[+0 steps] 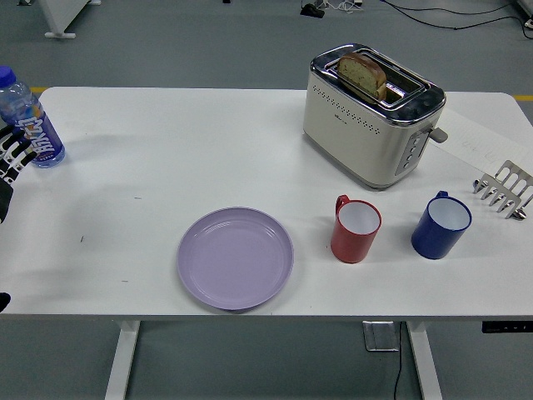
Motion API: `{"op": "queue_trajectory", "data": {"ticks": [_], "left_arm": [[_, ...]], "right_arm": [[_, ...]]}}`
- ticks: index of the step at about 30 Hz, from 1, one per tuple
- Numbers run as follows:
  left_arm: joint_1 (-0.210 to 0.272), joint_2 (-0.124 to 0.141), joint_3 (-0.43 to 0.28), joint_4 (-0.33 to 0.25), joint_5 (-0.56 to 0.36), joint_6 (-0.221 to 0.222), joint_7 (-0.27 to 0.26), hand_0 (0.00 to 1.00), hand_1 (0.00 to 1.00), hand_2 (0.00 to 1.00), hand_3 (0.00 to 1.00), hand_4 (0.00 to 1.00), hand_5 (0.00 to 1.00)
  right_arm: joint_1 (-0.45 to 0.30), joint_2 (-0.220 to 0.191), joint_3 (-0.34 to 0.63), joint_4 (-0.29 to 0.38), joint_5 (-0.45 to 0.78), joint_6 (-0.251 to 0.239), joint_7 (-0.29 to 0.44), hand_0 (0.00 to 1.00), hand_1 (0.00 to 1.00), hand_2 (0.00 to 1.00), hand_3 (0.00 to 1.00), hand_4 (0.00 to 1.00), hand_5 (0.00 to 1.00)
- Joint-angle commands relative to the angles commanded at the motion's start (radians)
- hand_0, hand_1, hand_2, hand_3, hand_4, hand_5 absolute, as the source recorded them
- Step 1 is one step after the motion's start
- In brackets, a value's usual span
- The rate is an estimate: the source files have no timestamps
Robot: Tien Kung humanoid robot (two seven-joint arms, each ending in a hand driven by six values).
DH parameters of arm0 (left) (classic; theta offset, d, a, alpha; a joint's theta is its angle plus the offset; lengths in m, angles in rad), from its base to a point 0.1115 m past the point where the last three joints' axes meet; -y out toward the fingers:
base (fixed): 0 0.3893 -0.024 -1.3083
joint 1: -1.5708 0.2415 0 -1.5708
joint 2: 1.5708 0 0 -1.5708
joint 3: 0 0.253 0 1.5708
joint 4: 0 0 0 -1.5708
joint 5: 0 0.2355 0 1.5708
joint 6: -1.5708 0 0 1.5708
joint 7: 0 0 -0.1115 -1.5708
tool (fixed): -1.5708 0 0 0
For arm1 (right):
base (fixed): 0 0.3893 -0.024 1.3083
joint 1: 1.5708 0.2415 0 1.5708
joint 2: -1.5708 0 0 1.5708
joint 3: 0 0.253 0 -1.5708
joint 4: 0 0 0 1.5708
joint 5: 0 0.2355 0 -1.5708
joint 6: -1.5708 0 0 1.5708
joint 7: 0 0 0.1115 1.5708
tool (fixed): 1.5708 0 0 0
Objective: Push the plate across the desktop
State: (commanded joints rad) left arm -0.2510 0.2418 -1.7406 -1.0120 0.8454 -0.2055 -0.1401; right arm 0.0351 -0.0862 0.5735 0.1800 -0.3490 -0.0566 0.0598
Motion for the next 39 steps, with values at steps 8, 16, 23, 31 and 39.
{"op": "queue_trajectory", "data": {"ticks": [8, 16, 23, 31, 39], "left_arm": [[-0.002, -0.002, 0.001, 0.000, 0.001, -0.001, 0.001, 0.776, 0.813, 0.811, 0.726, 0.554, 0.998], [0.000, -0.005, 0.001, 0.002, -0.001, 0.002, 0.002, 0.776, 0.813, 0.811, 0.729, 0.555, 0.998], [0.000, -0.005, 0.002, 0.002, -0.003, 0.004, 0.002, 0.776, 0.813, 0.811, 0.729, 0.554, 0.998], [0.000, -0.005, 0.004, 0.002, -0.003, 0.006, 0.002, 0.776, 0.813, 0.811, 0.729, 0.555, 0.998], [0.000, -0.006, 0.004, 0.003, -0.003, 0.007, 0.002, 0.777, 0.813, 0.811, 0.729, 0.555, 0.998]], "right_arm": [[0.002, -0.001, 0.003, 0.000, -0.005, 0.000, -0.001, 0.692, 0.699, 0.794, 0.726, 0.360, 0.329], [0.004, -0.001, 0.002, 0.000, -0.006, 0.000, -0.002, 0.692, 0.699, 0.793, 0.726, 0.360, 0.330], [0.004, -0.002, 0.003, 0.000, -0.008, 0.000, -0.002, 0.692, 0.700, 0.793, 0.726, 0.360, 0.330], [0.006, -0.002, 0.002, 0.000, -0.007, 0.000, -0.002, 0.692, 0.700, 0.792, 0.726, 0.360, 0.330], [0.006, -0.001, 0.004, 0.000, -0.009, 0.000, -0.003, 0.692, 0.700, 0.793, 0.725, 0.360, 0.331]]}}
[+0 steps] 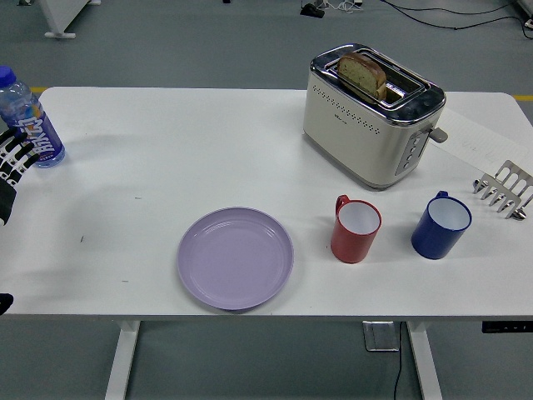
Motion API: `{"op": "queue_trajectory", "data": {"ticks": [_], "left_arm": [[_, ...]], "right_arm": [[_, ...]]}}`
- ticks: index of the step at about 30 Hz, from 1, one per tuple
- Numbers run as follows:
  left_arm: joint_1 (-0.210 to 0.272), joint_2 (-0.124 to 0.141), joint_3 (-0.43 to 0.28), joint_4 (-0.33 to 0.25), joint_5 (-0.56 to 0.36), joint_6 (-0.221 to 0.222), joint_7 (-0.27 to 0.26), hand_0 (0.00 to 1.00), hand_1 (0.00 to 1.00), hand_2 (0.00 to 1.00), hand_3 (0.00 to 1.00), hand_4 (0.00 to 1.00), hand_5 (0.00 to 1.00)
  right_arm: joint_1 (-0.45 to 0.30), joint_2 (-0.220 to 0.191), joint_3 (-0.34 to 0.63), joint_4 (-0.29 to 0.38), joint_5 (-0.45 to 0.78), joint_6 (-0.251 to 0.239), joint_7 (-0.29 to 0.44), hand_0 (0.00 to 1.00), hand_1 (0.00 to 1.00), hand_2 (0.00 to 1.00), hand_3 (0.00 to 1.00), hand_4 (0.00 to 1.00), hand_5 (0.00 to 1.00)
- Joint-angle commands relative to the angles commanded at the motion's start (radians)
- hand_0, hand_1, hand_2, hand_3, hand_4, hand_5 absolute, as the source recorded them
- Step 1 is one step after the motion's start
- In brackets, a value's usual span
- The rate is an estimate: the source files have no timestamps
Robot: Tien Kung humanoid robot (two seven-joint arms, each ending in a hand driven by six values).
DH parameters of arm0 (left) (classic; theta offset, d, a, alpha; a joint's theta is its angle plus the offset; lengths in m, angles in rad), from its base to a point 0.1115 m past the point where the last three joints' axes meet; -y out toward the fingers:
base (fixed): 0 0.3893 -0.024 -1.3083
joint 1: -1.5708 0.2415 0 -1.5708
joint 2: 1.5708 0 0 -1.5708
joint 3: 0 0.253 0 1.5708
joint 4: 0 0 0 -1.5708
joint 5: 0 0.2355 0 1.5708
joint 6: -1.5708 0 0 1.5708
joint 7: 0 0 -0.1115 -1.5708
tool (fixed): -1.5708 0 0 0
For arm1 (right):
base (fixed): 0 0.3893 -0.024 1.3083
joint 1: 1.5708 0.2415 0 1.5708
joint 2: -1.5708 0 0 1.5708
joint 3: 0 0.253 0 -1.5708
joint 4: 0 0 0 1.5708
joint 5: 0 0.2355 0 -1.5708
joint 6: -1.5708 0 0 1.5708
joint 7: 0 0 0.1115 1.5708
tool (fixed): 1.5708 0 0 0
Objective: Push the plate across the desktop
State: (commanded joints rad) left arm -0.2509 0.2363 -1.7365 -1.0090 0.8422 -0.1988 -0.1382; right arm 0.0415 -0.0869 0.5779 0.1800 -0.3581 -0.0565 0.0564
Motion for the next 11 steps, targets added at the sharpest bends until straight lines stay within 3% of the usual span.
{"op": "queue_trajectory", "data": {"ticks": [11], "left_arm": [[0.002, 0.000, 0.007, 0.000, 0.000, 0.001, 0.000, 0.776, 0.812, 0.811, 0.729, 0.555, 0.998]], "right_arm": [[-0.003, 0.002, 0.001, 0.000, 0.000, -0.002, -0.002, 0.692, 0.699, 0.792, 0.724, 0.359, 0.331]]}}
